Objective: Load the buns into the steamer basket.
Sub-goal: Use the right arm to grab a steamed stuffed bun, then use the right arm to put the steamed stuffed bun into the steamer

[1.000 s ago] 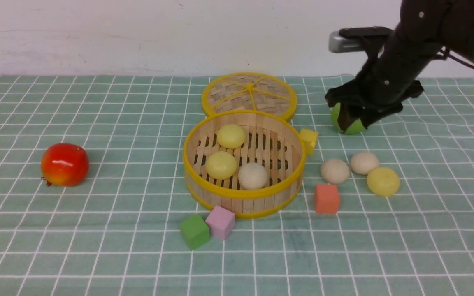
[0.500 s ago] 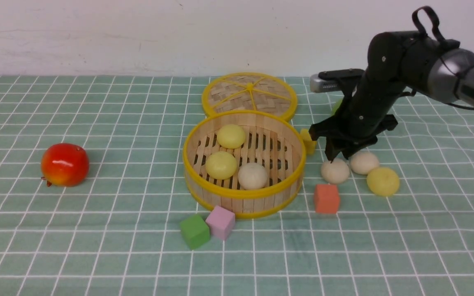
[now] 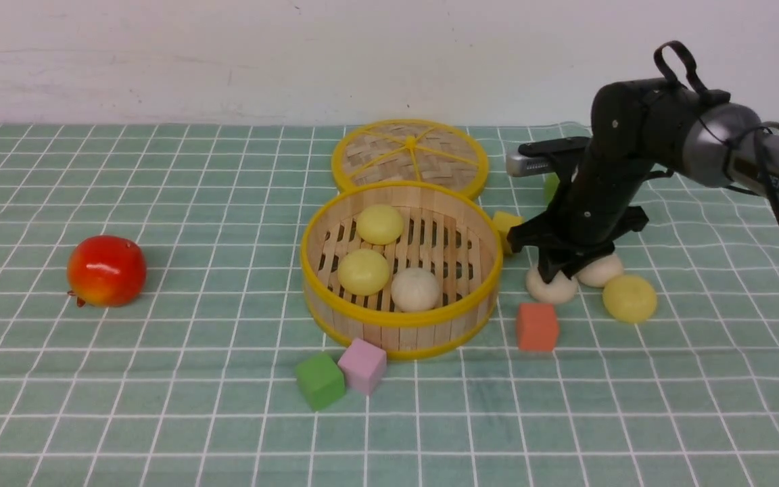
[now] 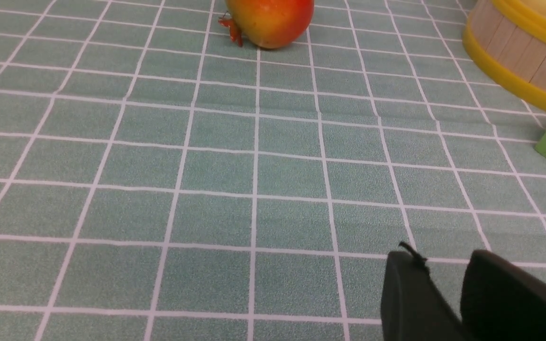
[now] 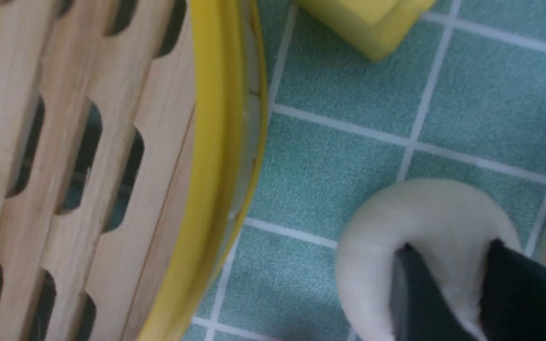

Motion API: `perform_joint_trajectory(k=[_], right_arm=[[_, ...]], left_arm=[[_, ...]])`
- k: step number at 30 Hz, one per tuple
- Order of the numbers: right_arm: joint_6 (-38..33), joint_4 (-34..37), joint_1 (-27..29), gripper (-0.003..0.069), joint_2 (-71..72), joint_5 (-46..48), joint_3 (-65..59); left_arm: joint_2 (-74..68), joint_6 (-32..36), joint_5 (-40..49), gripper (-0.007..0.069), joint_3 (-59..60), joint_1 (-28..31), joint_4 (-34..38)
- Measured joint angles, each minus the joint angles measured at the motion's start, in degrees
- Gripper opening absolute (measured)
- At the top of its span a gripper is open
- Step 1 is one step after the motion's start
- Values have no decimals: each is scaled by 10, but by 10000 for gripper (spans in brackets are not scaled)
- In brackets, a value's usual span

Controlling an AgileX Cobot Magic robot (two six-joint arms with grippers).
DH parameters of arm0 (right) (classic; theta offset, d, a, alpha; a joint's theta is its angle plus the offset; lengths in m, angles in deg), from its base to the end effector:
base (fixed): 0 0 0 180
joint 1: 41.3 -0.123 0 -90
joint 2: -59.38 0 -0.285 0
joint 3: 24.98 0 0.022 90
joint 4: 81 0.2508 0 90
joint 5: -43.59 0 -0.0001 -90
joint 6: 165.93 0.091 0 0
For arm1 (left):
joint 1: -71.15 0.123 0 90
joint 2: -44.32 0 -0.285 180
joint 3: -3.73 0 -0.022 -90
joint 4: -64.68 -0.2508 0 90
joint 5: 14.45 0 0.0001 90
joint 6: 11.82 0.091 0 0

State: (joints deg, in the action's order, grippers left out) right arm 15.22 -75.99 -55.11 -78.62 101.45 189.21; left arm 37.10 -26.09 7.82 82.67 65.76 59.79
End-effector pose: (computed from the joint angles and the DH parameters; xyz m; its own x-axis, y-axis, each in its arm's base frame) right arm 0.4734 0.1233 0.1891 -0.9366 -0.1618 -0.3108 -0.1988 0.9758 0.0911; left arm 0.0524 -0.0020 0.1688 -0.3197 -0.1397 -0.9371 0.0094 0.9886 -0.1506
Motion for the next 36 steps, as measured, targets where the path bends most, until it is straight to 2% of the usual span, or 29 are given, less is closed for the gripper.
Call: perform_joint_trajectory(k=[4,6,11,17,26,29,32,35,36], right_arm=[[0,0,0,24,1,3,6],[0,0,0,7,4,12,10],[-5,10,0,6,24,35,50],[-39,95,-32,6,54,28,111],[-56,115,-76,8,-19,-23,111],[-49,102,-77,44,-41,-30,111],[-36,90,-77,114,-40,-31,111],[-32,88,-77,202,-37,-26,111],[-32,88,-77,274,-31,-16,111]], left_arm=[[0,0,0,180,0,0,0],[0,0,0,183,0,0,0],[0,0,0,185,0,0,0],[0,0,0,189,0,0,0],[0,0,0,193,0,0,0],[0,0,0,197,0,0,0],[0,0,0,200,0,0,0],[0,0,0,202,0,0,0],[0,0,0,204,0,0,0]])
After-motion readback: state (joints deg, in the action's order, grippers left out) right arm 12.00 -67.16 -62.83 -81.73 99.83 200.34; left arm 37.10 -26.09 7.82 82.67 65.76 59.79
